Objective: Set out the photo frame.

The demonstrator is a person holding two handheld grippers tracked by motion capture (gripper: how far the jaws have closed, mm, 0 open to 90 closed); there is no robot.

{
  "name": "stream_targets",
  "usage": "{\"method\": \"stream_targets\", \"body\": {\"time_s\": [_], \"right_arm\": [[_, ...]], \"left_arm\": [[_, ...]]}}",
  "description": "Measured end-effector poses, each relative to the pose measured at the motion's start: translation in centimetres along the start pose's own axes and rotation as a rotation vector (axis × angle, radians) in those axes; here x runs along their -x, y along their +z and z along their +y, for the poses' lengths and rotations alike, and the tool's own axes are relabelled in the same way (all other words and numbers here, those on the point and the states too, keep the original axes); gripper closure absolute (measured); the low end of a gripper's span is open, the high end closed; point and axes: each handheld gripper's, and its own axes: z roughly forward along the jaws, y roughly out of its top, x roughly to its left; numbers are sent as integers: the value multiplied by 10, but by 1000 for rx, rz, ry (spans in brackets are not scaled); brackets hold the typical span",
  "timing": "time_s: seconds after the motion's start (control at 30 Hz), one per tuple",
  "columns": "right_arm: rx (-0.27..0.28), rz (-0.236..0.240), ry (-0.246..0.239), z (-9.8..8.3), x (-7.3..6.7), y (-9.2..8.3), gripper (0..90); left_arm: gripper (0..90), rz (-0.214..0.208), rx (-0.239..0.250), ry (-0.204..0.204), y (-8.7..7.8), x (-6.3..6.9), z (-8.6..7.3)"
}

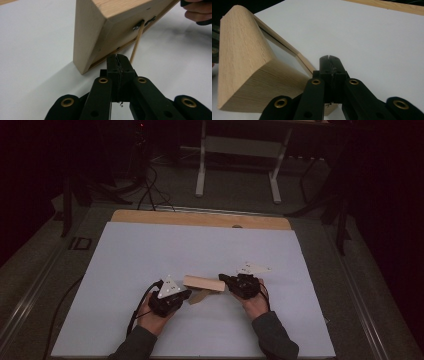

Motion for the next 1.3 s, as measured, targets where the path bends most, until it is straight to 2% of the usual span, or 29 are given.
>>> {"method": "stream_targets", "body": {"time_s": [0.4, 1.3], "right_arm": [[-2, 7, -6, -1, 1, -1, 896], [-15, 12, -31, -2, -3, -3, 896]], "left_arm": [[898, 25, -11, -20, 6, -7, 2], [898, 31, -40, -21, 20, -12, 10]]}}
